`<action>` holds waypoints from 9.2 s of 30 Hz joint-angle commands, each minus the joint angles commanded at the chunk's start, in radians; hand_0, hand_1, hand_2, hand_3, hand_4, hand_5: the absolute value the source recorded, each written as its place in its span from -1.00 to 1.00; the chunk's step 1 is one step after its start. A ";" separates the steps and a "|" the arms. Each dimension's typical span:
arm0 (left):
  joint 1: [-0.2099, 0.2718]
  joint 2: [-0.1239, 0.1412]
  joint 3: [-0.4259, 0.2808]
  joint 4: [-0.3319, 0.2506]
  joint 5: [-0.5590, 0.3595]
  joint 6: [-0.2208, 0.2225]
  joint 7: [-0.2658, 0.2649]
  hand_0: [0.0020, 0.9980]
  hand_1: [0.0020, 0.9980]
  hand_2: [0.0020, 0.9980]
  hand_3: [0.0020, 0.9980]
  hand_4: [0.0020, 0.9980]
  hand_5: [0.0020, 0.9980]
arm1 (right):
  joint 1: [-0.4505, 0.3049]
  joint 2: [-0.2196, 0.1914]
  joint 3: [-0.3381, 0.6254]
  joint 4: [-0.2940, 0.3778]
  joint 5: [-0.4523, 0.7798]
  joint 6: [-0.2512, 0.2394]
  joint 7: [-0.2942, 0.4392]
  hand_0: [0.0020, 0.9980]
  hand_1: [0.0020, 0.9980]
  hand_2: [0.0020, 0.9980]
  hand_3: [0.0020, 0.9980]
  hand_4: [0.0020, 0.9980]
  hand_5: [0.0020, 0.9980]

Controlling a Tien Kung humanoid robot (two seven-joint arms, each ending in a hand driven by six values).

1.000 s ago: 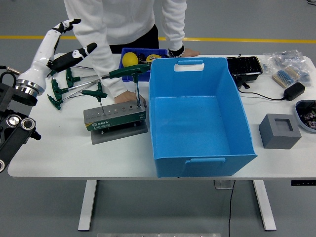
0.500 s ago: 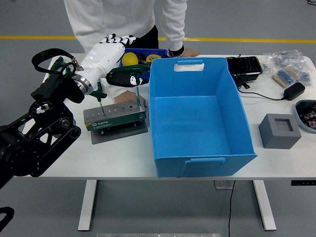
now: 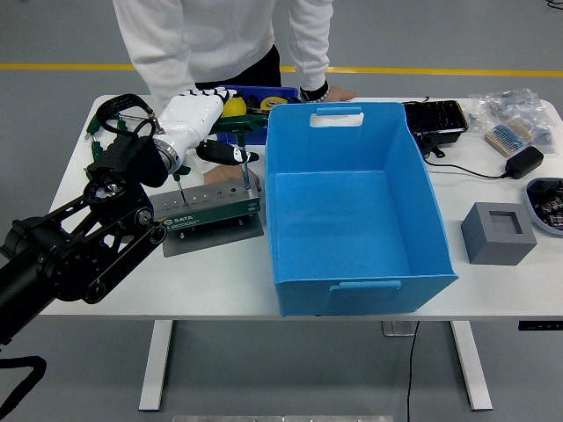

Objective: Lift tool from toolbox,place it in box,lift tool from toolbox,place it in box

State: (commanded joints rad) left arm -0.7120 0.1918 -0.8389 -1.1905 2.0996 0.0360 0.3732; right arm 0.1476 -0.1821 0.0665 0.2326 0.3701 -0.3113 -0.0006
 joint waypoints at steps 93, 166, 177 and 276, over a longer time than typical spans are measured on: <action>-0.054 -0.001 0.152 0.168 -0.136 0.396 -0.119 -0.69 -1.00 -1.00 -0.96 0.77 0.57 | 0.004 -0.007 0.021 0.001 -0.037 -0.005 -0.008 0.41 0.35 0.45 0.11 0.59 0.38; -0.221 0.123 0.180 -0.287 -0.205 0.250 -0.092 -0.66 -1.00 -1.00 -0.96 0.45 0.16 | -0.008 -0.002 0.027 -0.002 -0.037 -0.008 -0.010 0.40 0.35 0.44 0.10 0.58 0.38; -0.226 0.025 0.387 -0.236 -0.267 0.235 -0.116 -0.66 -1.00 -1.00 -0.93 0.44 0.11 | -0.007 -0.004 0.027 -0.001 -0.038 -0.008 -0.010 0.40 0.35 0.44 0.10 0.58 0.38; -0.118 0.242 0.317 0.061 -0.007 -0.157 -0.135 0.70 0.56 0.64 0.58 1.00 0.30 | -0.009 -0.002 0.021 -0.004 -0.016 -0.008 -0.005 0.40 0.35 0.44 0.10 0.57 0.38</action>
State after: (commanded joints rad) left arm -0.8300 0.4337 -0.5224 -1.1298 2.0929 -0.1214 0.2383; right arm 0.1385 -0.1844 0.0879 0.2288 0.3537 -0.3192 -0.0054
